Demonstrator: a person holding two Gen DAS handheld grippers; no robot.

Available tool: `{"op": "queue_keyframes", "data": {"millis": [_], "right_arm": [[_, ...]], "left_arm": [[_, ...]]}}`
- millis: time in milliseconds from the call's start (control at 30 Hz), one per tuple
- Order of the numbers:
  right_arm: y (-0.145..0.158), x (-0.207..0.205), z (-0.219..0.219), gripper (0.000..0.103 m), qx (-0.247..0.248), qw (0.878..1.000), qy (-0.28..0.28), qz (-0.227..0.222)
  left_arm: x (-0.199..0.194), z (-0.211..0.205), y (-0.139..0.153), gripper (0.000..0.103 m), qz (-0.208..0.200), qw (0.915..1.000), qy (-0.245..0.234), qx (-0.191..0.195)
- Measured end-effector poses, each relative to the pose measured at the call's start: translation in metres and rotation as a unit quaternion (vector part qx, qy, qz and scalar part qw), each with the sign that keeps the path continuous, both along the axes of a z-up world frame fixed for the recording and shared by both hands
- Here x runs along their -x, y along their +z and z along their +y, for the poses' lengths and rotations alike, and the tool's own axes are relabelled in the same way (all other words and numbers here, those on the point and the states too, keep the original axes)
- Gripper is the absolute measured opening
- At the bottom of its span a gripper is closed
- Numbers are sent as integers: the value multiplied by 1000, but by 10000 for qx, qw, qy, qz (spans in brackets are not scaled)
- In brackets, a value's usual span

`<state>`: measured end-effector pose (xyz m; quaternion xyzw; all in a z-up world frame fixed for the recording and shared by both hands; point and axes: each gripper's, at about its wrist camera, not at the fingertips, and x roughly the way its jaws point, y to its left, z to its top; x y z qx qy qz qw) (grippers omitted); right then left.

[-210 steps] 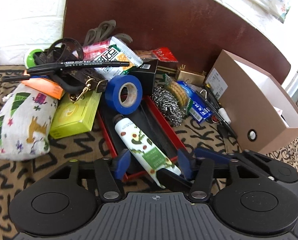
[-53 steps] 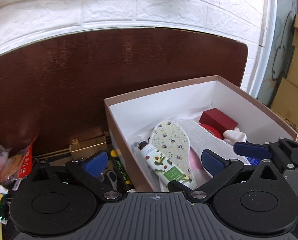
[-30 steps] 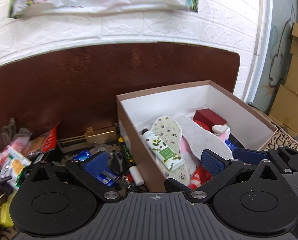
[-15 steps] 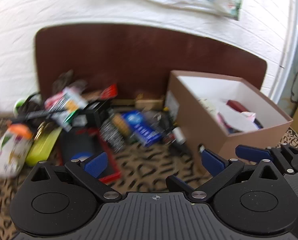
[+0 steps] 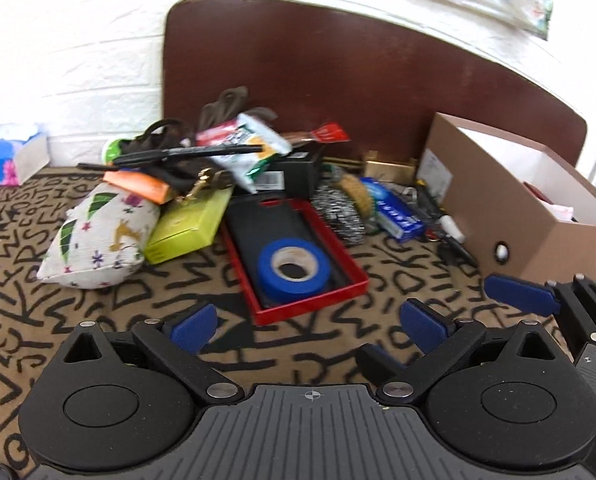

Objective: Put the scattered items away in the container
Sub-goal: 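Move the right gripper back to the blue tape roll and close on it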

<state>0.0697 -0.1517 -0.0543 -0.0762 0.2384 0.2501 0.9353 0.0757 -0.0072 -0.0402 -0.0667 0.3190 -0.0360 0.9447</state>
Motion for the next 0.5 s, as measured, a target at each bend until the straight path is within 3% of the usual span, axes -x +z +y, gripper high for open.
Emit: {"op": "queue_keyframes", "data": {"millis": [200, 500], "right_arm": [[-6, -14, 7, 98, -83, 9999, -41, 131], [-8, -46, 13, 83, -107, 9992, -334, 191]], "left_arm": [[-18, 14, -4, 95, 77, 10000, -24, 11], [-51, 40, -5, 73, 258, 9990, 84, 362]]}}
